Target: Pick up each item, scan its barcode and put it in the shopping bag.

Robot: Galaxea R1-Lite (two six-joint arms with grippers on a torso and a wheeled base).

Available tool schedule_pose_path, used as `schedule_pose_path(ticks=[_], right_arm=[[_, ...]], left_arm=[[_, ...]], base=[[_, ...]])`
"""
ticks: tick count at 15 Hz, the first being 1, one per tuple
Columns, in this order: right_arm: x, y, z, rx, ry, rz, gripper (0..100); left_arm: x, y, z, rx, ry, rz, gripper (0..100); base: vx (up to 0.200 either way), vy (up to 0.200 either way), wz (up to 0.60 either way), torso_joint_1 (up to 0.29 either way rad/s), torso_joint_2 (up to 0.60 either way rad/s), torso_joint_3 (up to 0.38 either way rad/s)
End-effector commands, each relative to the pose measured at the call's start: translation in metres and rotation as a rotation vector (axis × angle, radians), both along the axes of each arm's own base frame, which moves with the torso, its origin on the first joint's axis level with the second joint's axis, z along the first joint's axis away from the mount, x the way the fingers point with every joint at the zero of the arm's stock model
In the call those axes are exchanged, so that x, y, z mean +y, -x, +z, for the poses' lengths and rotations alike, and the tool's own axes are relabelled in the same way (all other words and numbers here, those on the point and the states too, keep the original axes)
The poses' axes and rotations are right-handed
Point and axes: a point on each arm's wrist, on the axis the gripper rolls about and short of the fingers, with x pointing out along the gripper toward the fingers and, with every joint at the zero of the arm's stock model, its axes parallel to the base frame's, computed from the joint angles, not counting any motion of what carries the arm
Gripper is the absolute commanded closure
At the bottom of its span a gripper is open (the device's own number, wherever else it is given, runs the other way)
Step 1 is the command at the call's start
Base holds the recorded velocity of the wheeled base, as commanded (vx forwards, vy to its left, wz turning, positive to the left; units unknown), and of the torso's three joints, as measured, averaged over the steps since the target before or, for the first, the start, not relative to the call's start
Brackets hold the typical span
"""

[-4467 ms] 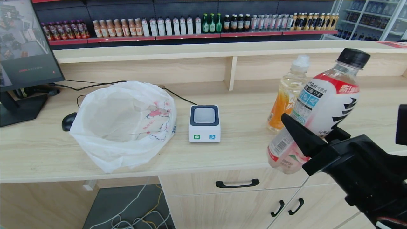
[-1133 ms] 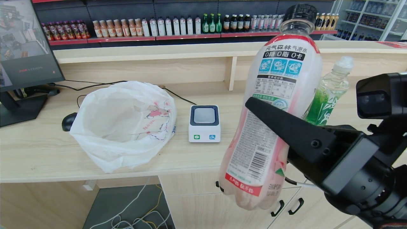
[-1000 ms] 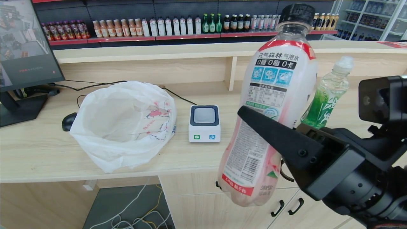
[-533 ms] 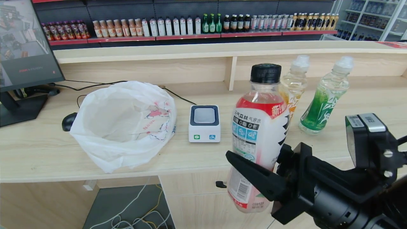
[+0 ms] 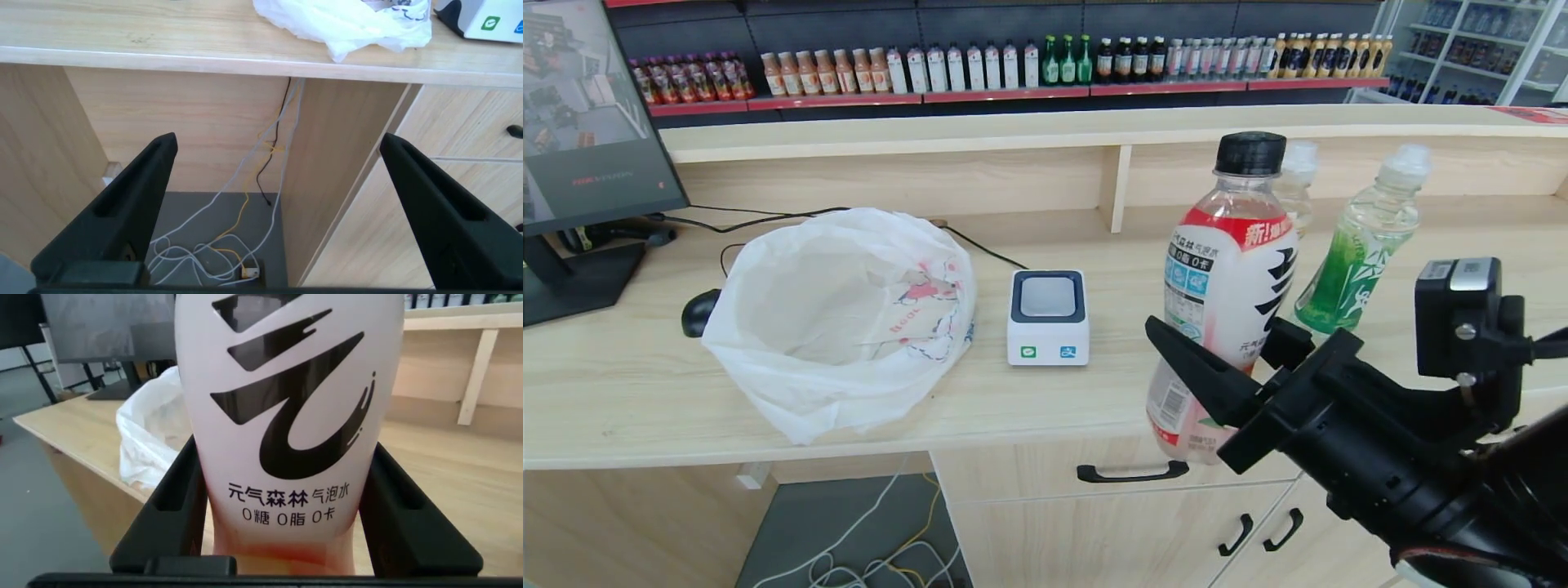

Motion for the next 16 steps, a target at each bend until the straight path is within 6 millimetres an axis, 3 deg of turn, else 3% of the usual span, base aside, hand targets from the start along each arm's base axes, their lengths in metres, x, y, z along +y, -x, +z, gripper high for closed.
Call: schedule_pose_path(ticks=[1,4,16], right_arm=[[-0.001,-0.011,0.003,-0.014,-0.009,-0.038,100],[-0.022,-0.021,0.007,-0.01,-0.038,-0.114,100],[-0.023,-0.021,0.014,-0.037,-0.049,-0.123,100]], left_arm=[[0.0,0.0,0.0,0.0,0.001,0.001,0],[0.0,0.0,0.0,0.0,0.002,0.001,0],[0.0,0.0,0.0,0.0,0.005,0.001,0]], base=[[0.0,0.0,0.0,0.0,0.0,0.0],[0.0,0.133,0.0,0.002,0.0,0.003],[0.0,0.2,0.0,0.001,0.0,0.002]])
